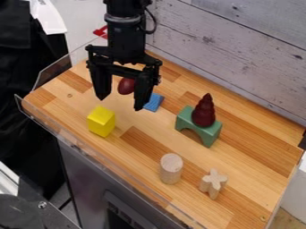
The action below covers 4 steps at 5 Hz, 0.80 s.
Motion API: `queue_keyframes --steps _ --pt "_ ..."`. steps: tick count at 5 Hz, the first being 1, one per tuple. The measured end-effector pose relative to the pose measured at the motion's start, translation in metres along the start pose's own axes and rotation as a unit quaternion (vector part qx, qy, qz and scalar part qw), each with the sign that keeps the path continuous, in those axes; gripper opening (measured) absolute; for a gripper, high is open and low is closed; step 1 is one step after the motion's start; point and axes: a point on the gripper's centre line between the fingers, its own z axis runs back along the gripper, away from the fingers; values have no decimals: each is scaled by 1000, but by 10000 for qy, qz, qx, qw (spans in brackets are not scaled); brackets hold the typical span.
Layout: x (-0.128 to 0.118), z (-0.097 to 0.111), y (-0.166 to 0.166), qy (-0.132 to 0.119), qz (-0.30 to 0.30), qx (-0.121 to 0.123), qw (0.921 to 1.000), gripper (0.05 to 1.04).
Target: Move the the Yellow Object to the centre of the table
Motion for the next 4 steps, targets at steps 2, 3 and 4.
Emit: queue_keyframes --steps 2,3,4 --pt "-2 -6 7 124 87 25 9999 999" --pt "-3 -3 23 24 354 -9 9994 999" --pt "-5 -5 33 21 510 -5 9987 999"
